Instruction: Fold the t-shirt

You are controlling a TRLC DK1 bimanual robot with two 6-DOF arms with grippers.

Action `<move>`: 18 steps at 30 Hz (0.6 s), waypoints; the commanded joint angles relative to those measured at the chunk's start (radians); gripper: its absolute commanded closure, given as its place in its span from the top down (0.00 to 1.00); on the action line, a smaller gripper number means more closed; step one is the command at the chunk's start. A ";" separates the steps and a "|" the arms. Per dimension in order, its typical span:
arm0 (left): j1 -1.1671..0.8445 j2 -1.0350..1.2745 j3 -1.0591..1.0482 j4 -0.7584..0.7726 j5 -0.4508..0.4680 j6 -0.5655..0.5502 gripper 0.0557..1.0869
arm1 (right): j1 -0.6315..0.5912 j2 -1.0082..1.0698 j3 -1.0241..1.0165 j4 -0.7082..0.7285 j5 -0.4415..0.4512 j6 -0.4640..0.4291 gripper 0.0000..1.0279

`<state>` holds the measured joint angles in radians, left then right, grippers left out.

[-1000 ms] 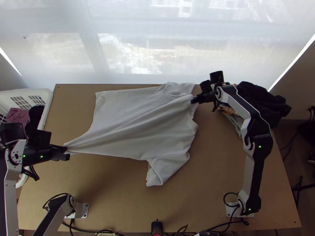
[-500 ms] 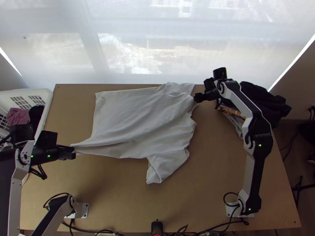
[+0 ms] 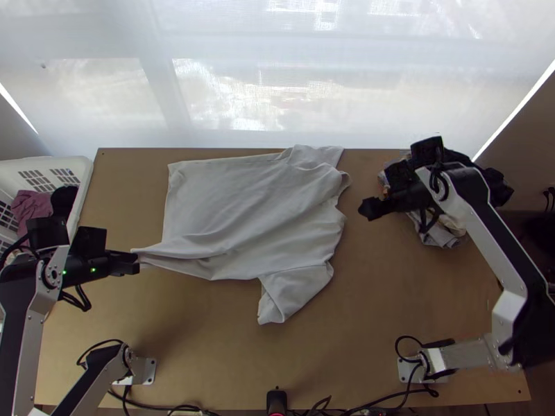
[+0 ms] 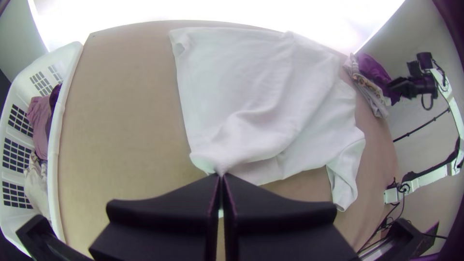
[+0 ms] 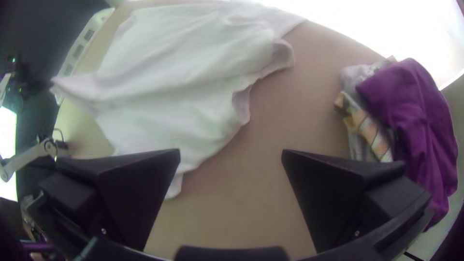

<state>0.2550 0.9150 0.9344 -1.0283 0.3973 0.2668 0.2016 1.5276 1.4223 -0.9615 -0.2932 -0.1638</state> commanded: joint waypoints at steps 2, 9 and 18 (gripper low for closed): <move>-0.014 0.002 -0.014 0.034 0.003 -0.014 0.03 | 0.116 -0.373 -0.350 -0.118 -0.003 -0.056 0.95; -0.030 0.002 -0.013 0.053 0.003 -0.032 0.03 | 0.233 -0.419 -0.444 -0.137 -0.003 -0.013 0.95; -0.048 -0.010 -0.019 0.056 0.003 -0.064 0.03 | 0.440 -0.366 -0.591 0.003 0.045 0.053 0.95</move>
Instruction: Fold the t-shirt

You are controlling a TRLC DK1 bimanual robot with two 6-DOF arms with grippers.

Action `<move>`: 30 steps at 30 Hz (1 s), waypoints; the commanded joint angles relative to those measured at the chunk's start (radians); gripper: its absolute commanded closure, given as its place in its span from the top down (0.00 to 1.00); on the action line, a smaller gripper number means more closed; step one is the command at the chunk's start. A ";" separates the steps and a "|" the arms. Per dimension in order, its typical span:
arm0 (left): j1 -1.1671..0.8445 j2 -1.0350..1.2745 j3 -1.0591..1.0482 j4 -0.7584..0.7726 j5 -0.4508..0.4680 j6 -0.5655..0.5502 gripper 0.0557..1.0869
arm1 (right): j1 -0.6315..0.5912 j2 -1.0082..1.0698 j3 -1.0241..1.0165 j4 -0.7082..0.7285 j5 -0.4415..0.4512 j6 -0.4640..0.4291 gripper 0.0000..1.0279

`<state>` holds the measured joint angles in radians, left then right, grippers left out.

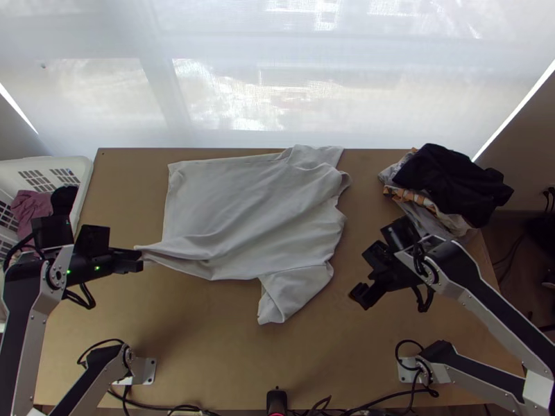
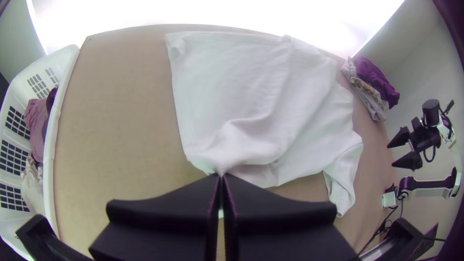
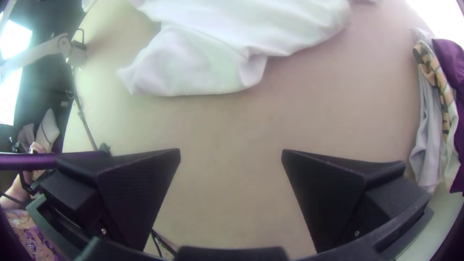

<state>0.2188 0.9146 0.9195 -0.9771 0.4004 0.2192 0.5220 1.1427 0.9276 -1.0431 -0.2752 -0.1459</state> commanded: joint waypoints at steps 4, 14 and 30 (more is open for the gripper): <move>-0.012 -0.019 -0.008 0.005 0.000 -0.023 0.03 | 0.116 0.075 -0.085 0.170 0.041 0.025 0.95; -0.012 -0.028 -0.025 0.005 0.000 -0.029 0.03 | 0.127 0.247 -0.058 0.361 0.080 0.005 0.95; -0.009 -0.029 -0.038 0.012 -0.002 -0.035 0.03 | 0.147 0.400 -0.012 0.479 0.103 -0.003 0.58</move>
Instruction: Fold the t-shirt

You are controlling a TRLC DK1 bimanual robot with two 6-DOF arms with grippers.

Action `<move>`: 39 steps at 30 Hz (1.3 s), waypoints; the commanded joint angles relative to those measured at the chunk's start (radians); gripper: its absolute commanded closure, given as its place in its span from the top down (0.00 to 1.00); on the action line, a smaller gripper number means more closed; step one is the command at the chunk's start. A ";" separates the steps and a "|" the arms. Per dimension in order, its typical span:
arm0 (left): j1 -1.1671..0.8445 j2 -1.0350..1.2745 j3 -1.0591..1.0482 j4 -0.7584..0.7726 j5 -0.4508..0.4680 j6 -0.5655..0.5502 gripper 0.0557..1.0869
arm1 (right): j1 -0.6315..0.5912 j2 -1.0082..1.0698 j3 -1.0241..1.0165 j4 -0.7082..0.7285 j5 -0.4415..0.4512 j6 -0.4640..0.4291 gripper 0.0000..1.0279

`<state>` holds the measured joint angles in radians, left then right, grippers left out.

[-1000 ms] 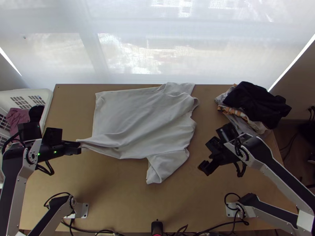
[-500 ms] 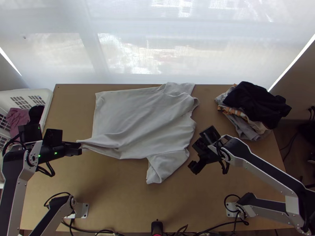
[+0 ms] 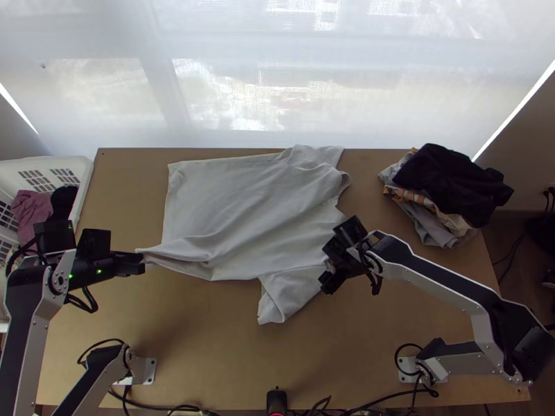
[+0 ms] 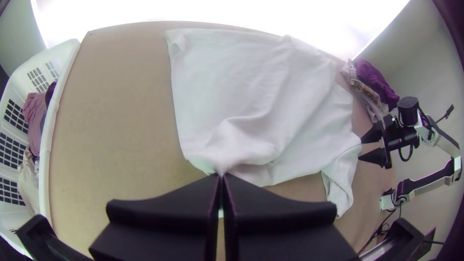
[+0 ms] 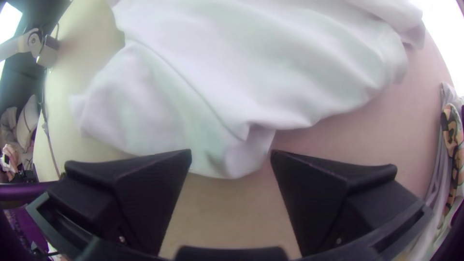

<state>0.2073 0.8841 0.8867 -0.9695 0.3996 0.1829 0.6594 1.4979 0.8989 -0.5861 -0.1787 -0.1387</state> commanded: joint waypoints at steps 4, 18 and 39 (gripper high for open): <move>0.004 0.004 -0.006 0.008 -0.001 0.001 0.03 | 0.011 0.061 0.020 0.025 0.007 -0.019 0.50; 0.018 -0.014 -0.020 0.000 -0.001 0.001 0.03 | 0.029 0.056 0.218 -0.003 0.007 -0.056 0.03; 0.032 -0.016 -0.051 0.002 -0.001 -0.007 0.03 | 0.167 0.648 0.974 -0.138 0.004 -0.107 0.03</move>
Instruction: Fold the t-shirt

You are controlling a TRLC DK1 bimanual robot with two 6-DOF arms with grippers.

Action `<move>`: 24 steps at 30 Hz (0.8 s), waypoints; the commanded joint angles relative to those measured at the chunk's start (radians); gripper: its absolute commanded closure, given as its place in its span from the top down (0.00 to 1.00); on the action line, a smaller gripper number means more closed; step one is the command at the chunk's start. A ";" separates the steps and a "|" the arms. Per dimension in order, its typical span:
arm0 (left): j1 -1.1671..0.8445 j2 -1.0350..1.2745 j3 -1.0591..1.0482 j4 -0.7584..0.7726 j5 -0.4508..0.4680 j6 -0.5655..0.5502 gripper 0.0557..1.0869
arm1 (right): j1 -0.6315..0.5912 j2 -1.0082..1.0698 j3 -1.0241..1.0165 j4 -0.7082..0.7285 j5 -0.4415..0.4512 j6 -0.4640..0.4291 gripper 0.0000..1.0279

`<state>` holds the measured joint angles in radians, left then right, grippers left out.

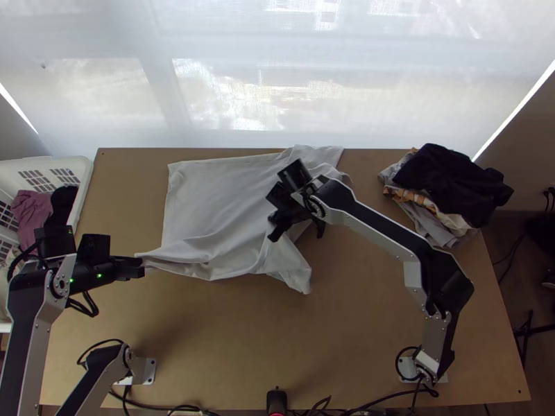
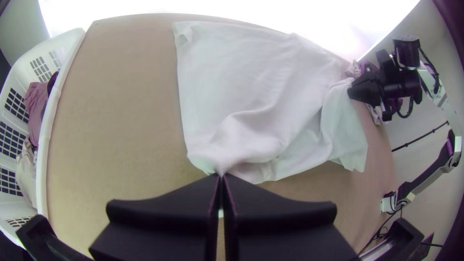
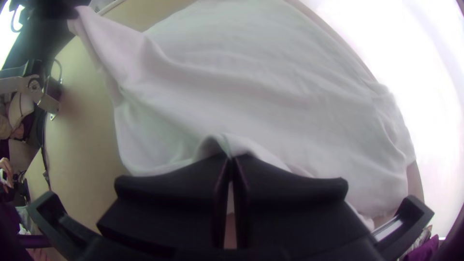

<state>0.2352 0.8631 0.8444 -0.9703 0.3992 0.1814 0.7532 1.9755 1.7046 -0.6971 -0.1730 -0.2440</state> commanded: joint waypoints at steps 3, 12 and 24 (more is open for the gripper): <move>0.004 0.013 -0.007 0.005 -0.002 -0.005 0.03 | 0.089 0.223 0.207 -0.030 -0.002 0.011 0.03; -0.004 0.056 -0.002 0.042 0.000 -0.011 0.03 | -0.005 0.181 0.155 -0.134 -0.002 0.106 0.90; -0.022 0.106 0.013 0.090 0.000 -0.020 0.03 | -0.160 -0.311 -0.310 -0.133 -0.005 0.112 0.95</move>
<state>0.2241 0.9459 0.8478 -0.9005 0.3992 0.1673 0.6609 1.8961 1.6405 -0.8246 -0.1761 -0.1303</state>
